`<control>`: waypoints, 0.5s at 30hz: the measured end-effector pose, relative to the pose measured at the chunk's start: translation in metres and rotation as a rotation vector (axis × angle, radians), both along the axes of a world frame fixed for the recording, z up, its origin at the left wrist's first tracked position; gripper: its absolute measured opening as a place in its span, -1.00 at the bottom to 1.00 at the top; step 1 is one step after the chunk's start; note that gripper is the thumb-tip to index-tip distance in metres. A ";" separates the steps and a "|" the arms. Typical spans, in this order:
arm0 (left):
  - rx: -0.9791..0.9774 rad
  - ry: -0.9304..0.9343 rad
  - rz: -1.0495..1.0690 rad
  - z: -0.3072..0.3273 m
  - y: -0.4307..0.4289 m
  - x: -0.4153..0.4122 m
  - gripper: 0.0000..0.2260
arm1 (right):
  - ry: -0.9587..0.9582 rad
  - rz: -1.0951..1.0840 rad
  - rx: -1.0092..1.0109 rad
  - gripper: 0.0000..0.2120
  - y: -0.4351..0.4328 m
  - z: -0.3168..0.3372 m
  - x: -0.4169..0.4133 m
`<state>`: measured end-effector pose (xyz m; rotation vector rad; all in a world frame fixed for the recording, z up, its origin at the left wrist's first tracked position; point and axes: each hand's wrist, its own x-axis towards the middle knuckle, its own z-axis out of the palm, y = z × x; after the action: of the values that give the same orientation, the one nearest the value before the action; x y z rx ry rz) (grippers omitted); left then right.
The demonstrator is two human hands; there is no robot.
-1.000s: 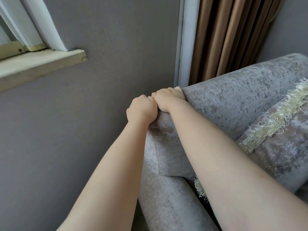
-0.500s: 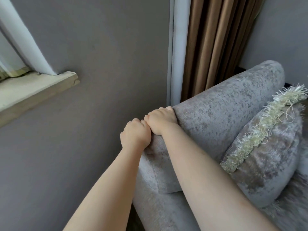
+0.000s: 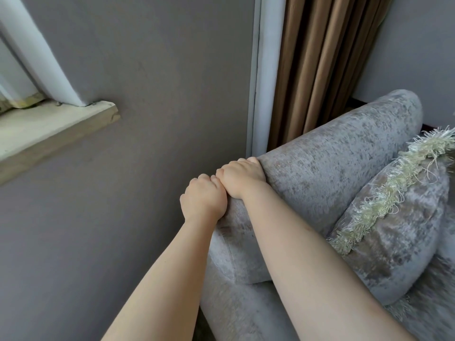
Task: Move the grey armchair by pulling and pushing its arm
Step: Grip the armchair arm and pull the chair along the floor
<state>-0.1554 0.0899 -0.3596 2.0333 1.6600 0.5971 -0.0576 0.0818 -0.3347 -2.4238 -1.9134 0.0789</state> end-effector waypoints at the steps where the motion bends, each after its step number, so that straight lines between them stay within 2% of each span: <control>1: 0.002 0.001 0.001 0.000 -0.001 0.000 -0.70 | -0.003 0.003 -0.001 -0.62 -0.001 0.000 -0.001; 15: -0.021 -0.045 0.081 0.010 -0.027 -0.001 -0.72 | -0.009 0.069 0.039 -0.61 -0.019 0.001 -0.001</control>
<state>-0.1563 0.0633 -0.3493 1.9323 1.7216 0.6452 -0.0587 0.0628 -0.3340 -2.3373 -1.9835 0.0325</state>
